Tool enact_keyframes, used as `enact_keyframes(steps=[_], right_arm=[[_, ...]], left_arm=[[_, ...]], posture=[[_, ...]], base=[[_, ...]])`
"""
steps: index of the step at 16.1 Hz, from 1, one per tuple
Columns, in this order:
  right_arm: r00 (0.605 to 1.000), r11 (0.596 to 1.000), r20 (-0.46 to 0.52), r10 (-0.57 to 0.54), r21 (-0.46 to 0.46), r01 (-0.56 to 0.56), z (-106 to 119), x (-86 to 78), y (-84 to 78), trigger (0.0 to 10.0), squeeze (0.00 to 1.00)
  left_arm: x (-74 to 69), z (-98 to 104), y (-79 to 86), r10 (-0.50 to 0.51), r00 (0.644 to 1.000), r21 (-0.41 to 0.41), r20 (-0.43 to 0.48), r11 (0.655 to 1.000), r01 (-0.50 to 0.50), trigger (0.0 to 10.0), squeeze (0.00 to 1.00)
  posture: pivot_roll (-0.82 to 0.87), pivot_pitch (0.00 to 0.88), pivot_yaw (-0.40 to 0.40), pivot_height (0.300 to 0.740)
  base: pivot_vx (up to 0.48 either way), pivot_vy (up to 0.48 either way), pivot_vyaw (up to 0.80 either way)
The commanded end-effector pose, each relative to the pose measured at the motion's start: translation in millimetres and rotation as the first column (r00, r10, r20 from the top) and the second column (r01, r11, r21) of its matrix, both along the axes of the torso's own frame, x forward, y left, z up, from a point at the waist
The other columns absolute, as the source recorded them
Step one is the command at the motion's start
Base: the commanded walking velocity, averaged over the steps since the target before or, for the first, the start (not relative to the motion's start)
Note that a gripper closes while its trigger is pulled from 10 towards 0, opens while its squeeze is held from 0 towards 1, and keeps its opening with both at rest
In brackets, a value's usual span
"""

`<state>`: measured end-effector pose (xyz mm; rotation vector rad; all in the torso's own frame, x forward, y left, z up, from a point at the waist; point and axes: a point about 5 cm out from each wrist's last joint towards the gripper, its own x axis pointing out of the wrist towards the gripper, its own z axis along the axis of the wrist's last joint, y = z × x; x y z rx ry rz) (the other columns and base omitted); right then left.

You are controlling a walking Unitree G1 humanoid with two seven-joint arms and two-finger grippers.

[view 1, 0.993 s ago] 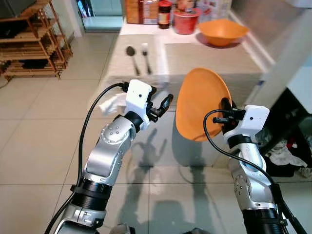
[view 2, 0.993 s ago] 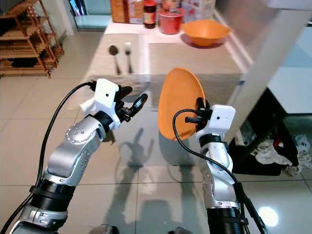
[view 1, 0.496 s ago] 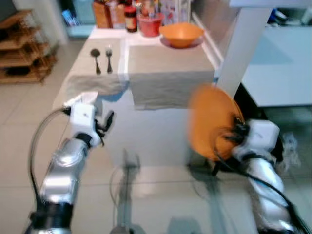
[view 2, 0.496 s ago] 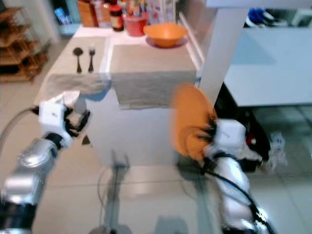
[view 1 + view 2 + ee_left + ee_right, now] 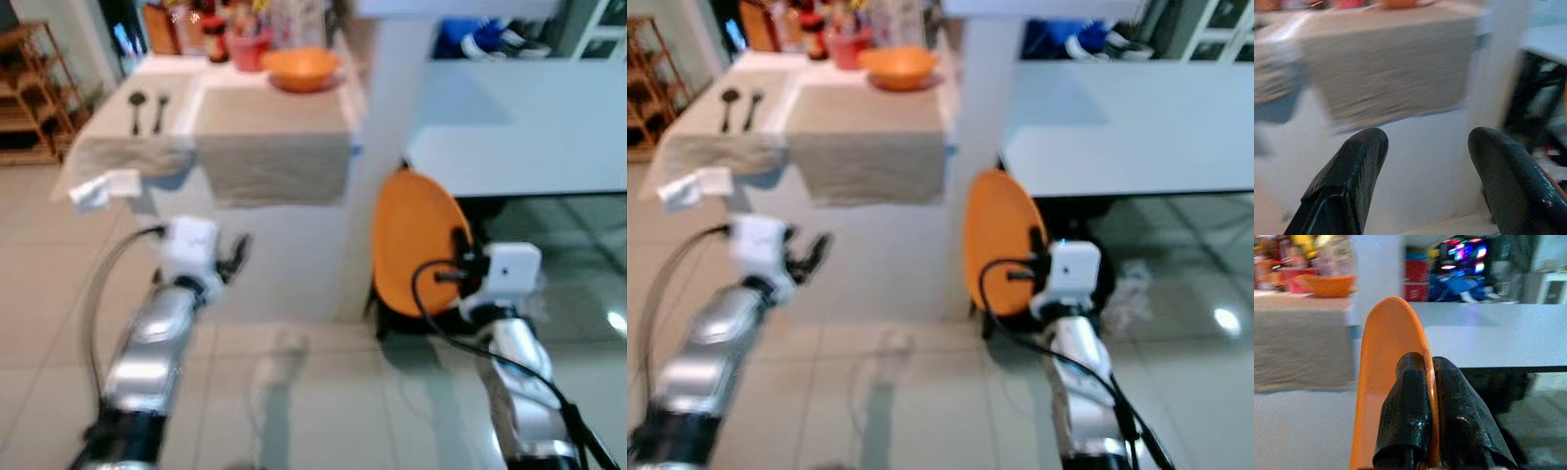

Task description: Setting the table

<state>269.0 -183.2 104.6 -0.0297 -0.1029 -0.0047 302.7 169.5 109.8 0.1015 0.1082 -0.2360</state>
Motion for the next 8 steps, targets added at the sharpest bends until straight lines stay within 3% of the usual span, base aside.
enact_keyframes(steps=[1, 8], right_arm=[[0.998, 1.000, 0.063, 0.012, 0.005, -0.013, 11.1, 3.5, 4.3, 0.0, 0.00], [0.998, 1.000, 0.064, 0.013, 0.007, -0.013, 8.6, 2.6, 6.0, 0.0, 0.00]], left_arm=[[4.2, -1.3, 2.4, 0.020, 1.000, 0.025, -0.002, 0.999, -0.020, 10.0, 0.00], [8.8, -0.8, -4.8, 0.010, 1.000, 0.008, 0.004, 1.000, -0.010, 10.0, 0.00]], posture=[[0.05, 0.000, 0.020, 0.740], [0.04, 0.000, 0.030, 0.740]], base=[[0.000, -0.480, 0.00], [0.000, -0.475, 0.00]])
